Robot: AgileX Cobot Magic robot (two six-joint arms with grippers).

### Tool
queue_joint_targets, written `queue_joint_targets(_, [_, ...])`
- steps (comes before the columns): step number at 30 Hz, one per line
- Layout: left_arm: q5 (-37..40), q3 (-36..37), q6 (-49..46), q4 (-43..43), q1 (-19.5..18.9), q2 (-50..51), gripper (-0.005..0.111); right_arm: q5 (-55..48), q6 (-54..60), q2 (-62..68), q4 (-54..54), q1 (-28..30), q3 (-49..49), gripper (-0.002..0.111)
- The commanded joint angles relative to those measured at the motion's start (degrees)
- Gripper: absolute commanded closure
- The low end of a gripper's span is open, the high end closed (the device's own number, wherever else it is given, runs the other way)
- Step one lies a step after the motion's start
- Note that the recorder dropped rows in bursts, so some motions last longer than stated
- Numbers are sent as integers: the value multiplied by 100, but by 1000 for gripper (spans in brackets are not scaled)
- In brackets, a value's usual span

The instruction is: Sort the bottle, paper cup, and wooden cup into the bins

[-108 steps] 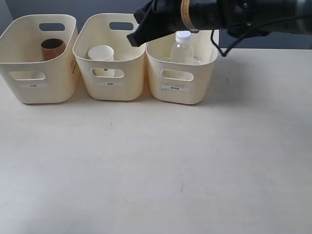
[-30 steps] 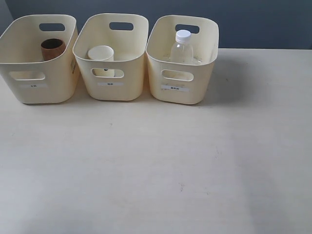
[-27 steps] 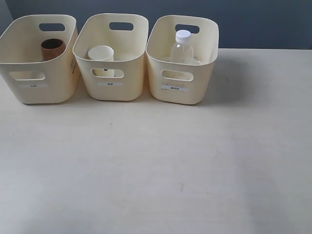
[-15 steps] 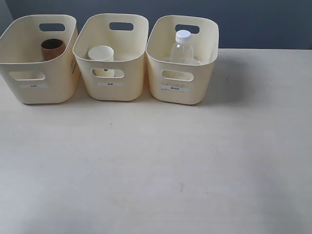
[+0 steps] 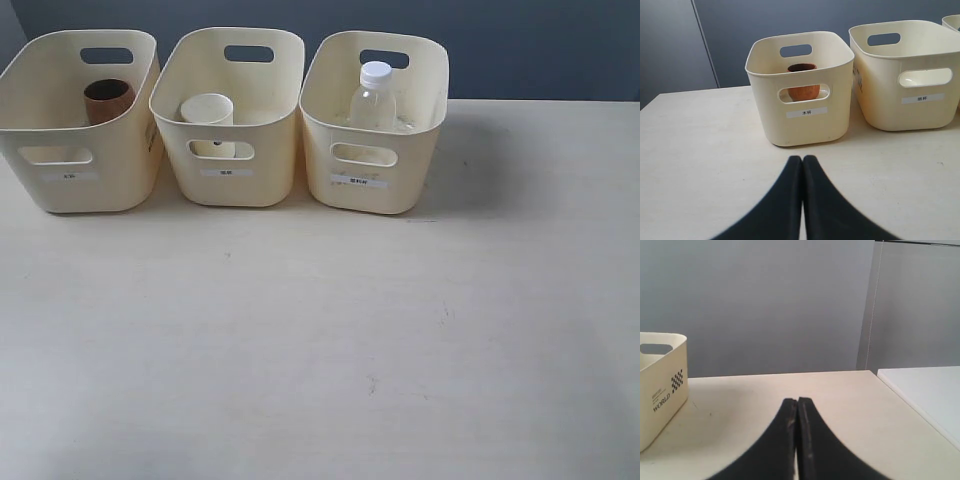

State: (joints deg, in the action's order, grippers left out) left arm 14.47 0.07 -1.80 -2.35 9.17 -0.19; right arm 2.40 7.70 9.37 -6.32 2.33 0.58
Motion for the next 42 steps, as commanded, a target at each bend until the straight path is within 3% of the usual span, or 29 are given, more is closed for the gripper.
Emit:
queue_joint_targets(1, [-80, -7, 16, -9, 16, 19, 107, -205, 34, -600, 89, 28, -58, 109])
queue_joint_targets(12, [-80, -7, 16, -9, 16, 19, 107, -689, 34, -937, 155, -10, -58, 109])
queue_joint_targets(22, [-80, -7, 16, -9, 16, 19, 107, -811, 1, -937, 179, -1036, -58, 109])
queue_joint_targets(42, [-80, -7, 16, -9, 16, 19, 107, -946, 1, -937, 174, -1037, -58, 109])
